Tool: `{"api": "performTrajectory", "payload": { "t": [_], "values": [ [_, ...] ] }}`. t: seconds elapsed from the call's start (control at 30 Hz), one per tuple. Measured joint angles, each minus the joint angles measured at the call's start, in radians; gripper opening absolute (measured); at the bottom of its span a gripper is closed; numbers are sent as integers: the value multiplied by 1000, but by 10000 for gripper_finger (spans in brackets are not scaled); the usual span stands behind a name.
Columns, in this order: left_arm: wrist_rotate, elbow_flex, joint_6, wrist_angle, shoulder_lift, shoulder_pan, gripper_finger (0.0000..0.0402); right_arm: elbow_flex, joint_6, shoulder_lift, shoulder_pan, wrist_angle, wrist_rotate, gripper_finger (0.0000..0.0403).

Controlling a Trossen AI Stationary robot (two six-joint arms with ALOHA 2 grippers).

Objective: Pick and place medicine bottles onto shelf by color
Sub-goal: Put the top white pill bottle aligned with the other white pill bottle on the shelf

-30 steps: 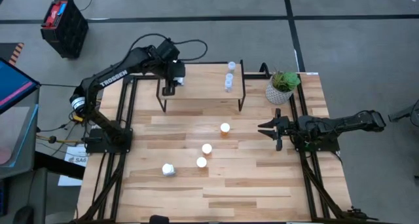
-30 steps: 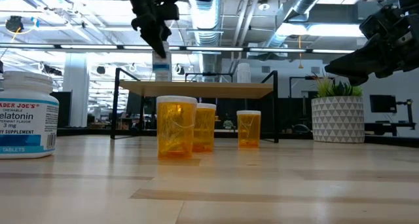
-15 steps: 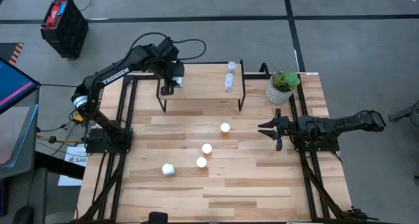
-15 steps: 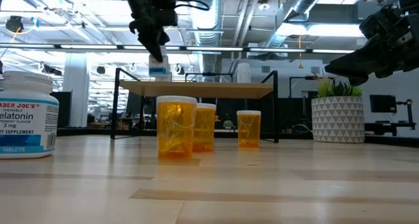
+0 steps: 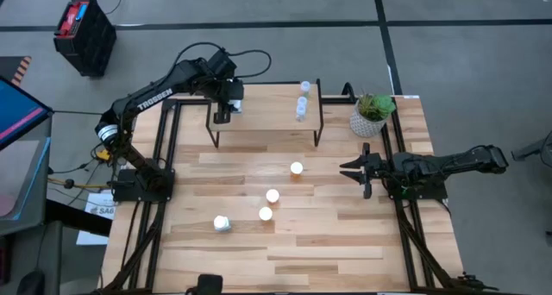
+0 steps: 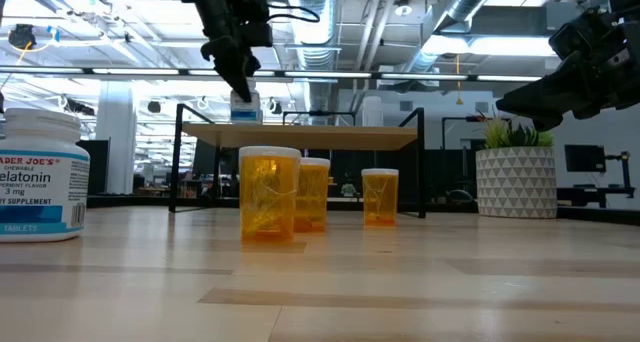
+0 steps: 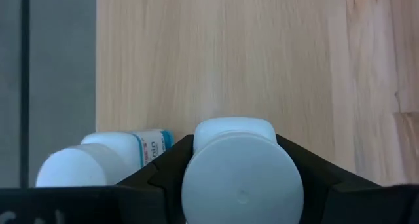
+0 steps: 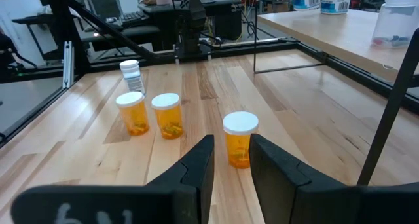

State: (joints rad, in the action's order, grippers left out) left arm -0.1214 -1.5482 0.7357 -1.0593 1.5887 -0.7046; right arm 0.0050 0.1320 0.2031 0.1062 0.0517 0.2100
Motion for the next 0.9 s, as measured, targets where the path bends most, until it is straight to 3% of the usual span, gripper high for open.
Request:
{"api": "performTrajectory", "payload": {
  "t": [0.53,0.9],
  "values": [
    [12,-1,-60,20,23,-6,174,0,0,0,0,0,0,120],
    [49,-1,-23,19,23,-3,219,0,0,0,0,0,0,120]
  ]
}}
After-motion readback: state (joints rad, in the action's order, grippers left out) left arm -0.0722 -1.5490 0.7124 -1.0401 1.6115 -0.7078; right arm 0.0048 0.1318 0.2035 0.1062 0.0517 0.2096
